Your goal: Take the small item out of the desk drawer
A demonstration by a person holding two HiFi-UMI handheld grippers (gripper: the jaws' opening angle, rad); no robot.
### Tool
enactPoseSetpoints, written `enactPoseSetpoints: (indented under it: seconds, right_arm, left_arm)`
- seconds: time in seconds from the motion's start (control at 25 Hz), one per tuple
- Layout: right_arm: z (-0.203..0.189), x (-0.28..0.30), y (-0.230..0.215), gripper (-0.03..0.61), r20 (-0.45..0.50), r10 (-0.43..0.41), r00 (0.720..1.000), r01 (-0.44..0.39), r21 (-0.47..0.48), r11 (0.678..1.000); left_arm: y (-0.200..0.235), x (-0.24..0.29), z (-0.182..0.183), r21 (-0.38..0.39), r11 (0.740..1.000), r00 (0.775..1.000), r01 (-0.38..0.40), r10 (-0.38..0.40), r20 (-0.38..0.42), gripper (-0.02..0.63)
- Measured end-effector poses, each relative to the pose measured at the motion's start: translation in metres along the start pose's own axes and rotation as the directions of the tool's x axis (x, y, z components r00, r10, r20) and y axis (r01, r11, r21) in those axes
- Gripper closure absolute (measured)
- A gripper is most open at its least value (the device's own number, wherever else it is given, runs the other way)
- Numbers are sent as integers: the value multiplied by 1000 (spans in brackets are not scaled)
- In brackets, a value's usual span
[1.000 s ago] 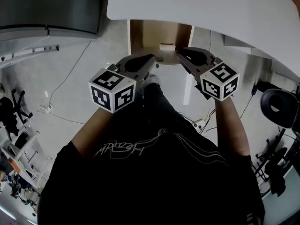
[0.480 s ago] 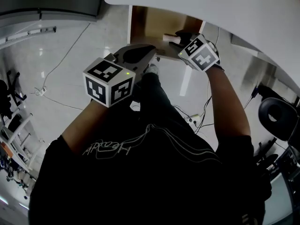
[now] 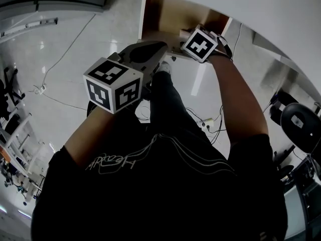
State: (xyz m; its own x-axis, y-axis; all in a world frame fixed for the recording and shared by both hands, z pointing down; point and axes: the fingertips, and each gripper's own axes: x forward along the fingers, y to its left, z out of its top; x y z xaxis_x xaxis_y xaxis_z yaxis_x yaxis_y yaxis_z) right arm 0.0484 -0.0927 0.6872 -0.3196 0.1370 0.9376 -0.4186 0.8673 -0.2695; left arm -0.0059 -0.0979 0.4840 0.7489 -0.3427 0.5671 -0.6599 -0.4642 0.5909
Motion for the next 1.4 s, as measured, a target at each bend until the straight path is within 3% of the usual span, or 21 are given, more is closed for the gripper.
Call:
enactPoseSetpoints:
  seconds: [0.24,0.44,0.6,0.96,1.16,1.4]
  right_arm:
    - [0,16,-24,359,-83,-96,992,87,-102,991]
    - [0,27,-34,360,-137,-122,983,105,-128,986]
    - [-10,37,-40,430,-170,-110,979,94,-95,991]
    - [-10,39,-41,454,-133,-121,984,111,-80,991]
    - [-13,40,-37,462,-151,-166,974,144,-147,979]
    - [-5,24,-27,462,-96,-198,975,180,-171,969]
  left_arm:
    - [11,4,-17,-28,1000,1000,-7,7,-7,592]
    - [16,0,-21,-35,999,1000,-11,10,-19,592]
    - [22,-3,-18,-42,999,1000,-22,21,-14,592]
    - [21,-1,-20,-64,998,1000,-29,28,-6,592]
    - [15,-5,-23,-52,998,999,-33,32,-2,592]
    - [2,-10,-24,-31,999,999,-40,39,-2,592]
